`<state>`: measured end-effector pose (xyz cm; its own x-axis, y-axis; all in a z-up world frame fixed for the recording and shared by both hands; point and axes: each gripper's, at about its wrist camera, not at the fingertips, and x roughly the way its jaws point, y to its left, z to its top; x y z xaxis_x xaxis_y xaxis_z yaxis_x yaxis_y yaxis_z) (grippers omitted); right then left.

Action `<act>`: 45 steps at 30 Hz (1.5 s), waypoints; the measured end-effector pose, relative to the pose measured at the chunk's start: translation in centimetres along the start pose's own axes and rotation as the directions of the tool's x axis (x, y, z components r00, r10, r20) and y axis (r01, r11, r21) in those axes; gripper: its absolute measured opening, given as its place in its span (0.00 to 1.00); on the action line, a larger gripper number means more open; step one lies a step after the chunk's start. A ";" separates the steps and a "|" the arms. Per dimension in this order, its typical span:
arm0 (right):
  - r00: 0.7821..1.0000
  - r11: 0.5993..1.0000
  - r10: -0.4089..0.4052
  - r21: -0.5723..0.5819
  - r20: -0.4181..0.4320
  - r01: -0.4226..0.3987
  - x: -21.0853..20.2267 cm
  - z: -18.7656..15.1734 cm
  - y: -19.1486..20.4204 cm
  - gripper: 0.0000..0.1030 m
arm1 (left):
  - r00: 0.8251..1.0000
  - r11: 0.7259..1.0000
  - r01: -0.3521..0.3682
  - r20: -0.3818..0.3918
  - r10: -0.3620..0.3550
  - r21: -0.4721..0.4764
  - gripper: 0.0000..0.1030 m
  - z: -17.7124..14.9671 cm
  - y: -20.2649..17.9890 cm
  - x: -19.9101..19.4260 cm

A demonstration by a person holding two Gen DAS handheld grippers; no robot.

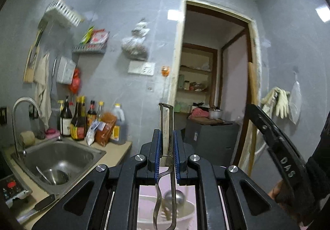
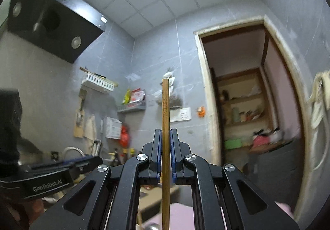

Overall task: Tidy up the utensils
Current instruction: 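Lift the peeler and chopstick and carry both over the white holder, then open the left tool to drop the peeler while the right tool drops the chopstick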

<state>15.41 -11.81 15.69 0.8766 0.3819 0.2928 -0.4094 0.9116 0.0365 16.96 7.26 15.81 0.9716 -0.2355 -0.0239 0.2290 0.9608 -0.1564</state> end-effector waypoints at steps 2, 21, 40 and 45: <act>1.000 0.999 0.026 0.043 -0.013 -0.025 1.7 -0.3 -0.1 0.05 | 1.000 0.999 -0.021 -0.001 0.020 -0.030 0.09 0.2 1.8 1.0; 0.992 0.996 0.028 0.093 -0.123 -0.017 8.4 -5.1 -0.3 0.05 | 0.989 0.978 -0.146 -0.047 0.141 -0.148 0.09 -4.7 8.1 6.0; 0.982 1.000 -0.006 -0.023 -0.191 0.001 5.9 -8.8 0.7 0.06 | 0.985 0.984 -0.163 -0.063 0.159 -0.065 0.09 -7.8 5.9 5.4; 0.971 1.000 0.000 -0.019 -0.239 -0.005 5.2 -9.9 0.8 0.06 | 0.984 0.988 -0.148 -0.106 0.142 -0.052 0.09 -8.8 5.9 5.7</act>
<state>22.15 -7.60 7.77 0.9116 0.4074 0.0554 -0.4088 0.9125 0.0167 23.35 10.29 6.11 0.9823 -0.1111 -0.1506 0.0794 0.9761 -0.2020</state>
